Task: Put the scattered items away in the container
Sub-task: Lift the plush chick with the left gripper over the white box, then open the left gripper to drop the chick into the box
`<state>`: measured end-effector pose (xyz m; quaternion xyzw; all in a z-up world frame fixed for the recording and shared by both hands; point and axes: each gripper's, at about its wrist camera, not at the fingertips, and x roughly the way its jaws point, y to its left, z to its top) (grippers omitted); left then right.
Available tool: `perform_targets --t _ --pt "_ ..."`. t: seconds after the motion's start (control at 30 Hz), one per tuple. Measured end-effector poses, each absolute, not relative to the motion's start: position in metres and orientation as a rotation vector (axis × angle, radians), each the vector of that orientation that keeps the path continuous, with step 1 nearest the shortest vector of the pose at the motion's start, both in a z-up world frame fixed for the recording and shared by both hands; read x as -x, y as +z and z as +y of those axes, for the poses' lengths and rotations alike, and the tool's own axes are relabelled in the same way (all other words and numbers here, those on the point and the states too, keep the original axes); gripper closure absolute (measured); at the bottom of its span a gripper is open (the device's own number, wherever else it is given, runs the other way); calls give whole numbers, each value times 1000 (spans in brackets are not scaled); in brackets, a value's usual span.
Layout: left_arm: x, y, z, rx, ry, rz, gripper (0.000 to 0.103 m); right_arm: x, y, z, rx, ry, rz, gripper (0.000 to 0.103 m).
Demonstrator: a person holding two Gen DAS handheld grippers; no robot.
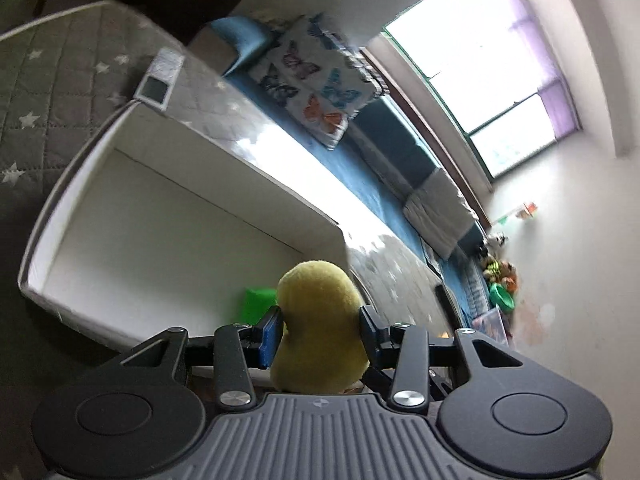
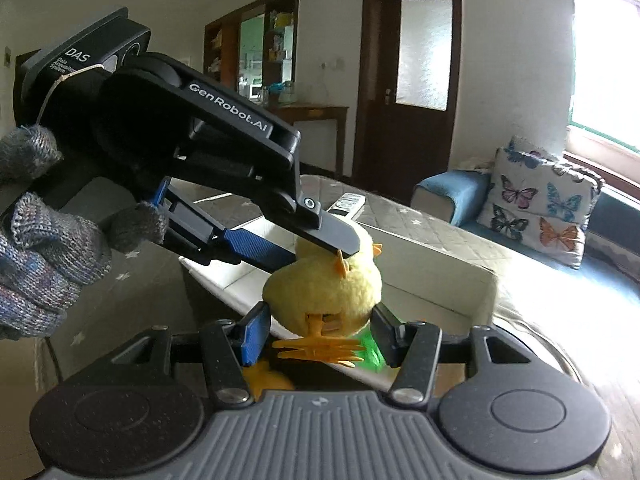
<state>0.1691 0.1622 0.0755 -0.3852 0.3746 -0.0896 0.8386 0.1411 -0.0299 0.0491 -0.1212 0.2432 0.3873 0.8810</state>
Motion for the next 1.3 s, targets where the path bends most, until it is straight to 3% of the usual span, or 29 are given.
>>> perform_targets --t 0.33,0.5,0.8,1.3 --pt "-202 37 194 873 -113 876 59 -196 20 9 273 813 645 48" --pt "-208 28 196 864 -102 898 59 -209 13 14 279 825 689 56" --pt "-207 28 194 843 -84 909 59 -204 14 12 285 817 676 56" --pt "-174 57 170 709 -89 849 59 -169 34 -10 268 792 608 42"
